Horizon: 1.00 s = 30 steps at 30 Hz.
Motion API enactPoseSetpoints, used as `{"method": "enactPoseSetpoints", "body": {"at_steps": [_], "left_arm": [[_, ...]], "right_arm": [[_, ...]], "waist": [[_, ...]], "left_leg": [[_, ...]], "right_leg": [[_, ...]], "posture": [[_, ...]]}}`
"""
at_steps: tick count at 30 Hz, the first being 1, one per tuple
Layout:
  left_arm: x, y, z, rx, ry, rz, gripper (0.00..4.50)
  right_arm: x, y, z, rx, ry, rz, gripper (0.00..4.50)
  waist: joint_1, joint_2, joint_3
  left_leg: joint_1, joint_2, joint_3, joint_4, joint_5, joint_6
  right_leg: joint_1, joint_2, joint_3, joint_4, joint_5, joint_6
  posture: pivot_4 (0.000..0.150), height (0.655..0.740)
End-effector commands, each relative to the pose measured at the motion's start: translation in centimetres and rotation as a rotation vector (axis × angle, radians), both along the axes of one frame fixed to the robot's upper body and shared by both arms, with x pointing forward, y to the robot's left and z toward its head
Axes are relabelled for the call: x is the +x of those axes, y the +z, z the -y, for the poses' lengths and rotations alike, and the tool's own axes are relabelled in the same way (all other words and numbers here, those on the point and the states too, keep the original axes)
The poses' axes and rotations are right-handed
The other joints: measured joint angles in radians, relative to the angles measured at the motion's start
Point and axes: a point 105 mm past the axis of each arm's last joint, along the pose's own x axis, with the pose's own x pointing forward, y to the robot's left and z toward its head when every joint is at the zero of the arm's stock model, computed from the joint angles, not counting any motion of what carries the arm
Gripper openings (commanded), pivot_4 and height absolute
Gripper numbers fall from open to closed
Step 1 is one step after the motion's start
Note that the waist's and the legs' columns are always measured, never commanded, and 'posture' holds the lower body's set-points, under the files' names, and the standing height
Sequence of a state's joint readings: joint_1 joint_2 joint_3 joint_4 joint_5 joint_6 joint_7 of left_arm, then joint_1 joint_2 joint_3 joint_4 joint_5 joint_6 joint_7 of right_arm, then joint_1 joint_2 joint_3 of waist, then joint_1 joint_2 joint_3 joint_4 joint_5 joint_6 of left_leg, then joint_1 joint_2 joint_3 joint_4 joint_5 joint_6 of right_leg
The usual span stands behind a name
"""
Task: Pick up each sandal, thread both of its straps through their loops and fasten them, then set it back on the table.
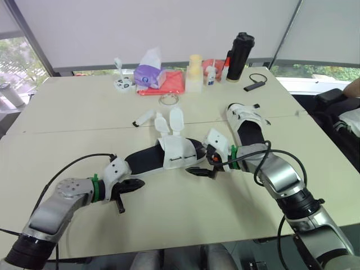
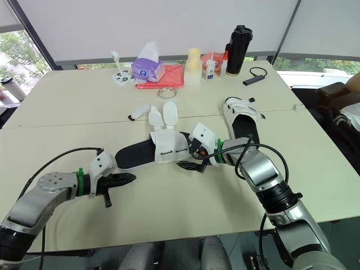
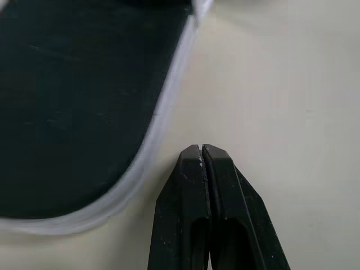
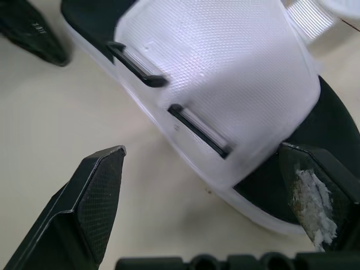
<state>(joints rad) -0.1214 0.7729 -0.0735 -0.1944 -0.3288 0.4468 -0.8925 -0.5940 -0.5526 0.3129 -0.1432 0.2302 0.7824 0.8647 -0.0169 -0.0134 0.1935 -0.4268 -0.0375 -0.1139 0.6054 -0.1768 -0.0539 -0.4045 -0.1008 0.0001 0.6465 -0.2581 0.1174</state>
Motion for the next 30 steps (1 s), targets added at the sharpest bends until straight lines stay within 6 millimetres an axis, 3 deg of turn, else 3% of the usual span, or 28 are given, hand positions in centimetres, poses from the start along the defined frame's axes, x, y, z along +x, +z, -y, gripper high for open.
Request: {"method": "enactPoseSetpoints", "body": {"at_steps": [1,11,20,28,30], "left_arm": [[0.8,0.3,-0.5,0.031,0.015,0.045,0.03],[1.9,0.7,-0.9,0.037,0.041,0.089,0.03],[2.0,1.0,-0.6,0.015,0.027,0.095,0.03],[2.3,1.1,-0.8,0.019,0.037,0.115,0.03],[2.4,1.2,-0.9,0.021,0.036,0.116,0.00]], "right_arm": [[-1.0,0.5,-0.9,0.011,0.051,0.004,4.50],[-1.9,0.3,-1.2,0.000,0.070,-0.018,4.50],[-2.7,1.5,2.4,-0.090,0.032,0.032,4.50],[-0.5,4.5,4.0,-0.053,-0.041,0.095,4.50],[0.1,4.8,4.2,-0.048,-0.049,0.107,3.97]], "waist": [[0.000,0.000,0.000],[0.002,0.000,0.000],[0.005,0.000,0.000],[0.005,0.000,0.000],[0.006,0.000,0.000]], "left_leg": [[0.000,0.000,0.000,0.000,0.000,0.000],[0.000,0.000,0.000,0.000,0.000,0.000],[-0.001,0.000,0.000,-0.001,0.000,0.000],[-0.001,0.000,0.001,-0.001,0.000,0.000],[-0.001,0.000,0.001,-0.002,0.000,0.000]], "right_leg": [[0.000,0.000,0.000,0.000,0.000,0.000],[0.000,0.000,0.000,0.000,0.000,0.000],[0.000,-0.001,0.000,-0.001,0.000,0.000],[-0.001,-0.002,0.000,-0.002,-0.001,-0.001],[-0.001,-0.002,0.000,-0.002,-0.001,-0.001]], "posture": [[0.150,0.7400],[0.150,0.7400],[0.150,0.7400],[0.150,0.7400],[0.150,0.7400]]}}
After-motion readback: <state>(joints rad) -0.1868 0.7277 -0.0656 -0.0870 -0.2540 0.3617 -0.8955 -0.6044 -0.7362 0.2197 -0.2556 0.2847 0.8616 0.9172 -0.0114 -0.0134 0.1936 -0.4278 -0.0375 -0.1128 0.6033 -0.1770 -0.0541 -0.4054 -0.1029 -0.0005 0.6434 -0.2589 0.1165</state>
